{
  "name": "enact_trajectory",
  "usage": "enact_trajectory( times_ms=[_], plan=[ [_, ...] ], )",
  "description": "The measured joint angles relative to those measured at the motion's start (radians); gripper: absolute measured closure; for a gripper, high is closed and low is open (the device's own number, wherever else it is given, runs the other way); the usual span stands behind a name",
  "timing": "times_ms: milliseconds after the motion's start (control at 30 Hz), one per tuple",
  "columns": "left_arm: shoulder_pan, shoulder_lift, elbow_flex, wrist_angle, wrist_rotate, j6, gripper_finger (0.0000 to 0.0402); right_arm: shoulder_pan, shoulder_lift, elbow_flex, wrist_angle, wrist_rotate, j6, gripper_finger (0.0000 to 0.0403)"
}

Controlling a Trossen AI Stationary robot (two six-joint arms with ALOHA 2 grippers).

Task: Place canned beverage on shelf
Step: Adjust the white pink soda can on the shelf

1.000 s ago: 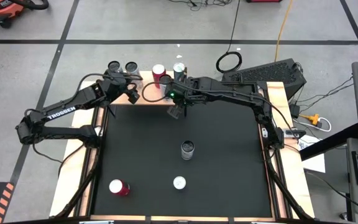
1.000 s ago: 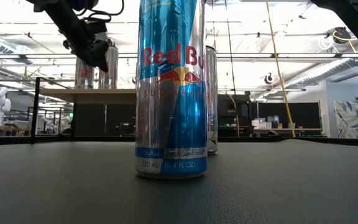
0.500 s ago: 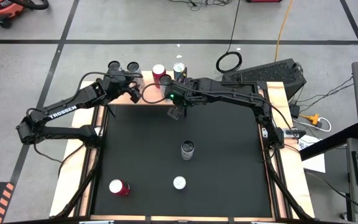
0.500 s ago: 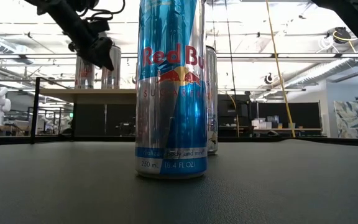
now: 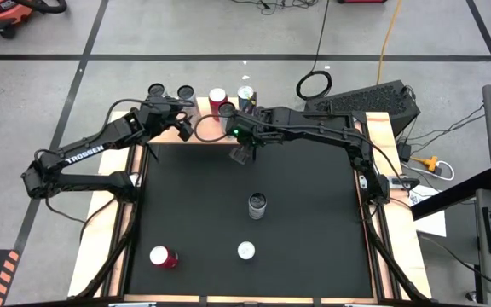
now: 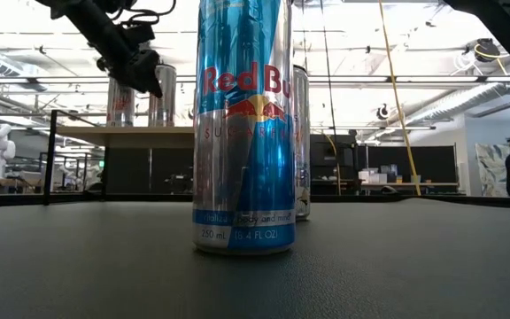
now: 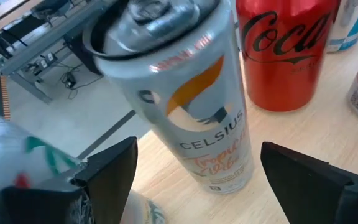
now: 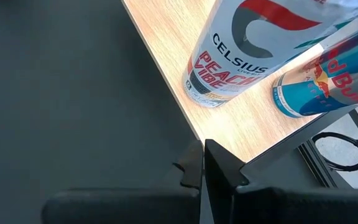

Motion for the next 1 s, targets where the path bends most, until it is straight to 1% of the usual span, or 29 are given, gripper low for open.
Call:
enact_trajectory(
  times_ms=[267,333,433,533,700,833,900,1000],
  plan=[
    [-0.034,-0.142,0.0,-0.095,0.0,-0.009,0.0059,-0.004,0.0,0.0,-0.009,0.0,0.002,0.0403],
    [-0.048,-0.183,0.0,-0.12,0.018,-0.011,0.0059,-0.005,0.0,0.0,-0.009,0.0,0.002,0.0403],
    [-0.072,-0.243,0.001,-0.134,0.103,-0.01,0.0059,-0.005,0.0,0.0,-0.009,0.0,0.014,0.0403],
    [-0.097,-0.302,0.001,-0.182,0.223,-0.011,0.0059,-0.005,0.0,0.0,-0.008,0.005,0.031,0.0403],
    [-0.141,-0.399,0.001,-0.278,0.434,-0.014,0.0059,-0.011,0.0,0.0,0.015,0.077,0.054,0.0403],
    [-0.177,-0.474,0.001,-0.286,0.584,-0.014,0.0059,-0.024,0.0,0.0,0.036,0.136,0.12,0.0403],
    [-0.193,-0.51,0.002,-0.286,0.628,-0.014,0.0059,-0.032,0.002,0.0,0.059,0.138,0.141,0.0403],
    [-0.209,-0.556,0.002,-0.308,0.641,-0.013,0.0059,-0.033,0.015,0.001,0.082,0.137,0.161,0.0403]
  ],
)
